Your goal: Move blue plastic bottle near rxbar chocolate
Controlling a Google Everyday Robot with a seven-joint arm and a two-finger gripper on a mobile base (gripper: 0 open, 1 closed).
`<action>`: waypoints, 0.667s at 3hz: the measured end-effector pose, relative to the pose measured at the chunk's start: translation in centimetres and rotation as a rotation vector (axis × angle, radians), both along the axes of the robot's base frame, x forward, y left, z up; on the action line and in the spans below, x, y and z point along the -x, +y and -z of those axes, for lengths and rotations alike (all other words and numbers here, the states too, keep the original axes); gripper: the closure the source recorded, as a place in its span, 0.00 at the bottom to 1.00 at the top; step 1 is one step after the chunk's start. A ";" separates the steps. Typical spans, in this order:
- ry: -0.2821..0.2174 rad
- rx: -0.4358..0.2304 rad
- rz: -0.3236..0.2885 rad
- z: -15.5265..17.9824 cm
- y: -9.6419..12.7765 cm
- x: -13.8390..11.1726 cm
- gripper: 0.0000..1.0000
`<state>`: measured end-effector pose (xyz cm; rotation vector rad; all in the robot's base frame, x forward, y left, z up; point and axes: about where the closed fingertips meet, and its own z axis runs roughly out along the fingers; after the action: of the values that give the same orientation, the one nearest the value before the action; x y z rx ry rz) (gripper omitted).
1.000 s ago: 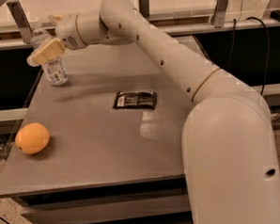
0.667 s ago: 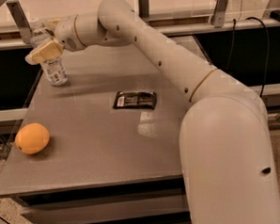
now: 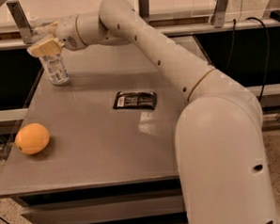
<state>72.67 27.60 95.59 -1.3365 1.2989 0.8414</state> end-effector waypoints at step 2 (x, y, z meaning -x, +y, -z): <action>-0.026 -0.025 0.019 -2.5 -4.8 0.1 1.00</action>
Offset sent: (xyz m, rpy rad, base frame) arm 0.0010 -0.1002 0.0371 0.0584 -0.0407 -0.0703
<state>72.61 22.85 98.07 -1.3094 1.2747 0.8219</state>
